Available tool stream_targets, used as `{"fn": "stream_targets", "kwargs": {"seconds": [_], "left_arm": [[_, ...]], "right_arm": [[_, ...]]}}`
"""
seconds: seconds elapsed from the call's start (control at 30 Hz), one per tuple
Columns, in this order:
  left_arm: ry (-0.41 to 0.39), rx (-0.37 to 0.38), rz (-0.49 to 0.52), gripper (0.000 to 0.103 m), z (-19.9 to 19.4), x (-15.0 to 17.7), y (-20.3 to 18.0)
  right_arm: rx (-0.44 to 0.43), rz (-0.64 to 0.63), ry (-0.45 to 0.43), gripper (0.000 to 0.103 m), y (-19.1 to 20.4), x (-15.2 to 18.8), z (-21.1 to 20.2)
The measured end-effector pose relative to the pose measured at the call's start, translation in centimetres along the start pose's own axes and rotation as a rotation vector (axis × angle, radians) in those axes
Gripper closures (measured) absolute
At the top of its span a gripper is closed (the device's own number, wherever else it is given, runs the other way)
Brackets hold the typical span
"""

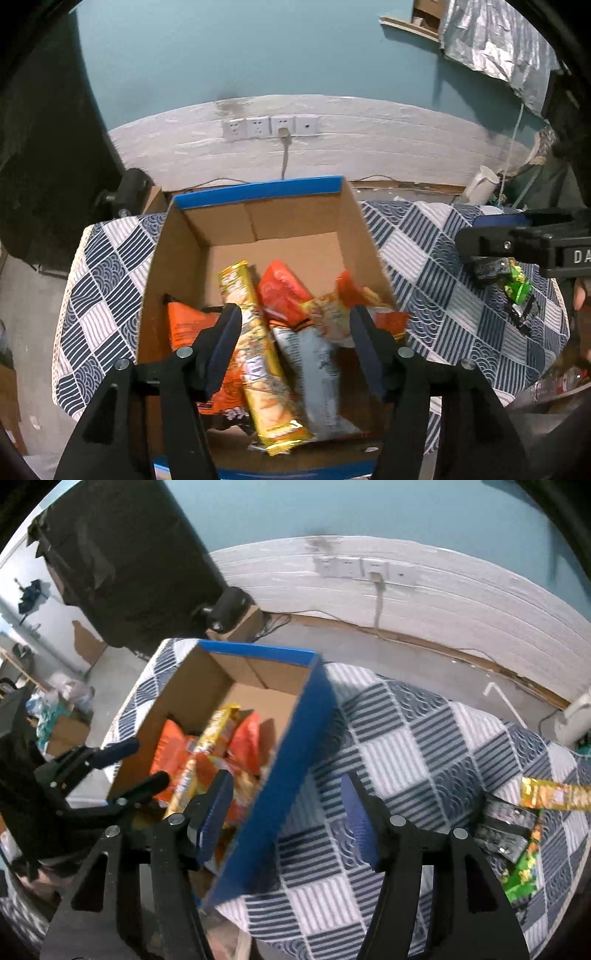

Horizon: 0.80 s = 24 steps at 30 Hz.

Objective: Organize snacks
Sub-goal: 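Move both grippers back over the remaining snacks on the table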

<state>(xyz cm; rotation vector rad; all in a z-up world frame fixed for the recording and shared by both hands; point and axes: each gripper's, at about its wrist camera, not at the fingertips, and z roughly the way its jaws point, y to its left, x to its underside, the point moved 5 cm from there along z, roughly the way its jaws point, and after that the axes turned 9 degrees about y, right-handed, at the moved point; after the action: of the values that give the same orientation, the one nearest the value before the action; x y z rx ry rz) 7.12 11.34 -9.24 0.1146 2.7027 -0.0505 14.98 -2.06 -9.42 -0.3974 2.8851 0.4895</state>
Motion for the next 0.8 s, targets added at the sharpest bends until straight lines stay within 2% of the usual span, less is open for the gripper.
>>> {"fn": "stream_targets", "kwargs": {"seconds": [0.2, 0.37, 0.57, 0.8], "left_arm": [[-0.016, 0.058, 0.050, 0.035, -1.0, -0.4, -3.7], [-0.034, 0.060, 0.122, 0.028, -1.4, -0.7, -7.3], [-0.017, 0.072, 0.188, 0.027, -0.9, -0.5, -11.6], [0.007, 0.074, 0.267, 0.023, 0.1, -0.2, -16.1]], "right_arm": [[0.040, 0.041, 0.001, 0.039, -3.9, 2.4, -1.4], [0.102, 0.082, -0.008, 0.036, -7.7, 4.2, -2.6], [0.105, 0.150, -0.024, 0.035, -12.1, 6.4, -4.2], [0.159, 0.219, -0.032, 0.032, -16.7, 9.5, -5.7]]}}
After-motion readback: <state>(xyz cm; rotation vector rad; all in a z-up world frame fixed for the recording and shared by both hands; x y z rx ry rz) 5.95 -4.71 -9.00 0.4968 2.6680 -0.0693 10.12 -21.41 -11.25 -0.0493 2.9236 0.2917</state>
